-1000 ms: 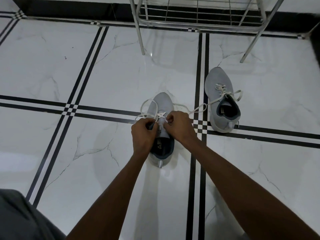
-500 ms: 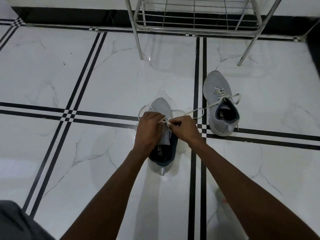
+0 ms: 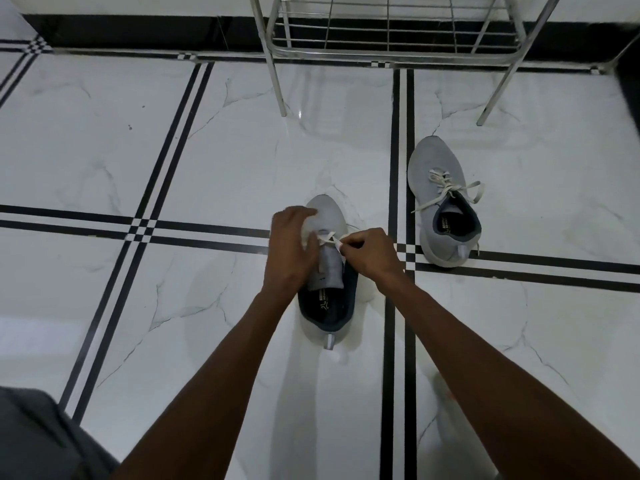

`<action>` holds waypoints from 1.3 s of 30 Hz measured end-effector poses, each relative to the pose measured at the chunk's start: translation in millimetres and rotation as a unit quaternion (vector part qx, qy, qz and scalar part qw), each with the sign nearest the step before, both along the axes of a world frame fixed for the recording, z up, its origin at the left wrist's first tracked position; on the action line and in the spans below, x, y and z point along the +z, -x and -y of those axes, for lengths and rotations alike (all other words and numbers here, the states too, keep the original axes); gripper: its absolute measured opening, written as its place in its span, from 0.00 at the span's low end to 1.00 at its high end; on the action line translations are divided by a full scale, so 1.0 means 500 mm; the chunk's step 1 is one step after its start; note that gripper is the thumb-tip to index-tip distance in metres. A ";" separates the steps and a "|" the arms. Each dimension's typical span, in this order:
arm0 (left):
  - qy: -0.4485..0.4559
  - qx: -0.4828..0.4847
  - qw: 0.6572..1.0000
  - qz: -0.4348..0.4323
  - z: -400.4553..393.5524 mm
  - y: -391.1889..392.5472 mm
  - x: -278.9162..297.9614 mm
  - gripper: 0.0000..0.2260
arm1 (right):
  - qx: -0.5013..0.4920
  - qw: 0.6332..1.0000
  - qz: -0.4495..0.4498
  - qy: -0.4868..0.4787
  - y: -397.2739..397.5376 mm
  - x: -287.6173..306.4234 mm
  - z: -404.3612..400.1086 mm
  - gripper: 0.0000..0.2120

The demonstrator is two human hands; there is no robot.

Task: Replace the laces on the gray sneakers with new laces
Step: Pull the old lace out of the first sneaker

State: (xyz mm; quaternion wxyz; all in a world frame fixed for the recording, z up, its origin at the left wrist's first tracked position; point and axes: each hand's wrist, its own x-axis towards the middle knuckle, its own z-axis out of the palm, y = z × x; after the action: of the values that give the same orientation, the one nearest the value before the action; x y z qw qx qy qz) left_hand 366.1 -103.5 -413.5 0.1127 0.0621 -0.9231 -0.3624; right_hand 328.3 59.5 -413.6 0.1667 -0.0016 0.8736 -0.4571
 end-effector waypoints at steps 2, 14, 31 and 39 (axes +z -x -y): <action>0.061 -0.084 0.994 0.032 -0.012 0.007 -0.007 0.07 | 0.002 1.000 -0.003 -0.007 0.001 -0.001 0.000 0.06; -0.018 0.222 0.975 0.011 0.056 -0.005 -0.014 0.05 | -0.018 0.999 0.025 0.006 -0.002 -0.002 -0.014 0.07; -0.025 0.244 0.970 -0.005 0.054 0.000 -0.008 0.06 | -0.007 1.000 0.012 -0.005 -0.002 -0.005 -0.015 0.07; 0.091 -0.061 0.991 0.070 -0.038 0.017 -0.033 0.06 | 0.010 1.000 0.001 -0.016 -0.008 0.000 -0.011 0.07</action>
State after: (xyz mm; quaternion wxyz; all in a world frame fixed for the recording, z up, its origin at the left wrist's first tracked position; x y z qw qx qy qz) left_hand 357.5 -84.4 -429.9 0.0309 0.0202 -0.9600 -0.2776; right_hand 332.1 65.1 -413.7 0.1723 -0.0076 0.8807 -0.4411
